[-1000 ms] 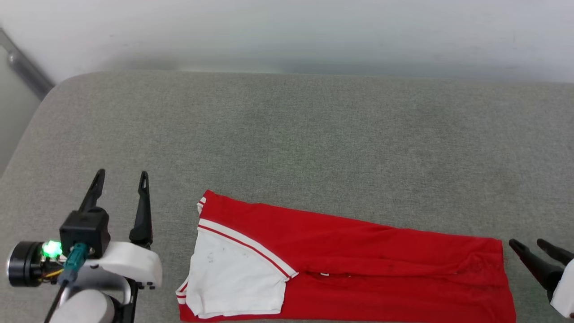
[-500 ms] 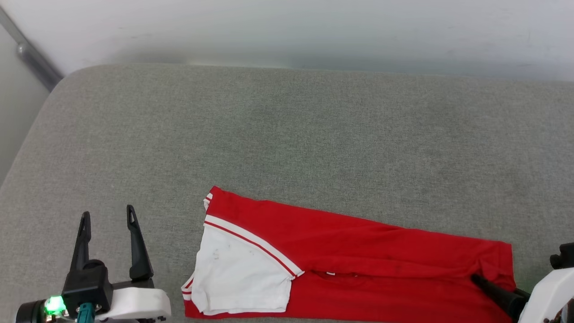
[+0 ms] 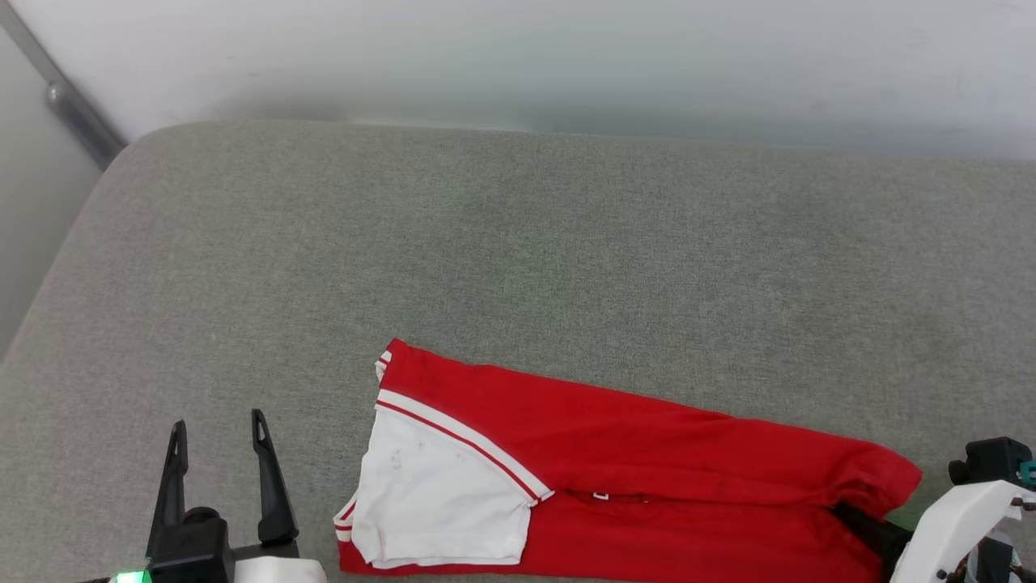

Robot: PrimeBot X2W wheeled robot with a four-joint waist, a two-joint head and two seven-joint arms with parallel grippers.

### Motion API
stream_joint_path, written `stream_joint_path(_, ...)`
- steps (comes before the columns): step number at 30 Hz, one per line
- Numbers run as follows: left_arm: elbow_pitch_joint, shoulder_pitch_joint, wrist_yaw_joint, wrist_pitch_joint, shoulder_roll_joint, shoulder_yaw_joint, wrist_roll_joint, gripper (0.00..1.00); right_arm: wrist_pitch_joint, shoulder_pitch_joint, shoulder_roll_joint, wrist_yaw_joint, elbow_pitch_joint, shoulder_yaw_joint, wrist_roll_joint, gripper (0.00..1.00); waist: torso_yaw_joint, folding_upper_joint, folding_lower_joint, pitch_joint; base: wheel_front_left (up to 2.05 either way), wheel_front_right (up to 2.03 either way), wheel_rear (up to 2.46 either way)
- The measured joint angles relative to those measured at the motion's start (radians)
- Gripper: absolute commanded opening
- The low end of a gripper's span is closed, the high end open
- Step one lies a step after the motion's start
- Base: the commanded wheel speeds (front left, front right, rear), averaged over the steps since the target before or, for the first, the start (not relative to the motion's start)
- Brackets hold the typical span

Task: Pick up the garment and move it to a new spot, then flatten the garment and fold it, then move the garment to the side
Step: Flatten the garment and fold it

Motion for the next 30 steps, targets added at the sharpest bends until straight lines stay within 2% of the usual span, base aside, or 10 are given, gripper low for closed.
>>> stream_joint_path(5, 0.017, 0.018, -0.022, 0.0, -0.02, 0.011, 0.035, 1.0, -0.006, -0.006, -0.015, 0.0, 0.006, 0.006, -0.001, 0.0, -0.001, 0.0, 0.0, -0.019, 0.0, 0.0, 0.0)
stream_joint_path(6, 0.02, 0.023, -0.033, 0.0, -0.025, 0.017, 0.045, 1.0, -0.002, -0.006, -0.048, 0.0, 0.007, -0.002, -0.002, 0.0, -0.003, 0.0, 0.0, -0.029, 0.0, 0.0, 0.0)
stream_joint_path(12, 0.027, 0.035, -0.055, 0.0, -0.029, 0.017, 0.06, 1.0, 0.021, -0.004, -0.136, 0.0, 0.015, -0.033, -0.011, 0.0, -0.007, 0.0, 0.0, -0.037, 0.0, 0.0, 0.0)
stream_joint_path(19, 0.041, 0.038, -0.071, 0.0, -0.035, 0.008, 0.069, 1.0, 0.076, 0.024, -0.207, 0.0, 0.03, -0.098, -0.029, 0.0, -0.012, 0.0, 0.0, -0.047, 0.0, 0.0, 0.0)
stream_joint_path(26, 0.052, 0.048, -0.079, 0.0, -0.034, 0.001, 0.077, 1.0, 0.195, 0.063, -0.189, 0.0, -0.189, -0.084, 0.07, 0.0, -0.013, 0.0, 0.0, -0.061, 0.0, 0.0, 0.0)
stream_joint_path(30, 0.057, 0.047, -0.085, 0.0, -0.034, -0.007, 0.078, 1.0, 0.229, 0.067, -0.169, 0.0, -0.327, -0.076, 0.077, 0.0, -0.01, 0.0, 0.0, -0.06, 0.0, 0.0, 0.0)
